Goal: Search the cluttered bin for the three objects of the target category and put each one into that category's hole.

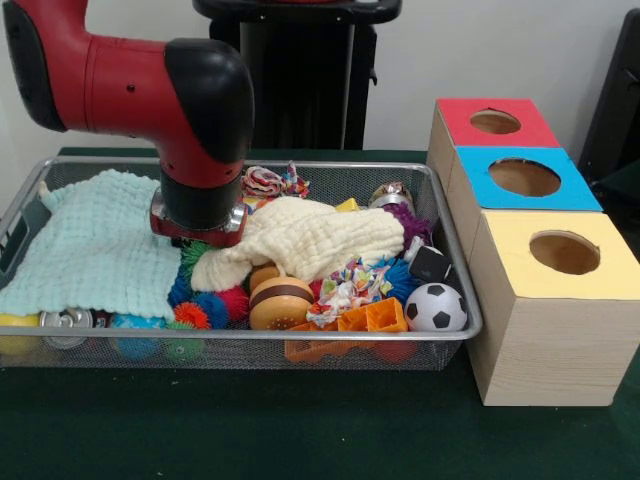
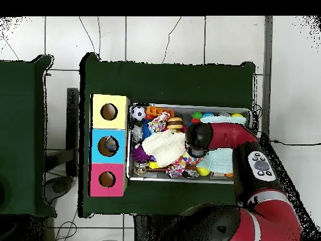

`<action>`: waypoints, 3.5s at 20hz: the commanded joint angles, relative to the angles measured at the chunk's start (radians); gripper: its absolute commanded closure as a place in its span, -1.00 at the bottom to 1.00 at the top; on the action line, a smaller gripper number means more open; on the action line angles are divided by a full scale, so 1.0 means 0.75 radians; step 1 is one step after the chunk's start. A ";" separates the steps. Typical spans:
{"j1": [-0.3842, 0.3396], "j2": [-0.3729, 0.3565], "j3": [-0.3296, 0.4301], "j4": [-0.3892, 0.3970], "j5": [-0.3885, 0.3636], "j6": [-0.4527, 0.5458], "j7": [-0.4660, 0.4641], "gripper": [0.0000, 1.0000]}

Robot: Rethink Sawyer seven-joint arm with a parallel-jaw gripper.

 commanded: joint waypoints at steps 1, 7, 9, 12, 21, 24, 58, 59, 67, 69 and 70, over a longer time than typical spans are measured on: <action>-0.258 -0.083 0.221 0.333 -0.155 -0.833 -0.067 -1.00; -0.209 -0.174 0.177 0.379 -0.186 -0.824 0.023 -1.00; -0.211 -0.168 0.176 0.377 -0.176 -0.801 0.015 -1.00; -0.212 -0.190 0.176 0.388 -0.149 -0.752 -0.008 -1.00; -0.274 -0.268 0.244 0.422 -0.086 -0.597 -0.116 -1.00; -0.299 -0.309 0.268 0.455 -0.079 -0.577 -0.132 -1.00; -0.309 -0.420 0.254 0.528 -0.128 -0.646 -0.048 1.00; -0.308 -0.420 0.252 0.528 -0.128 -0.645 -0.048 1.00; -0.315 -0.416 0.260 0.523 -0.113 -0.639 -0.043 -1.00; -0.312 -0.415 0.257 0.522 -0.117 -0.642 -0.042 -1.00; -0.310 -0.415 0.256 0.521 -0.119 -0.643 -0.042 -1.00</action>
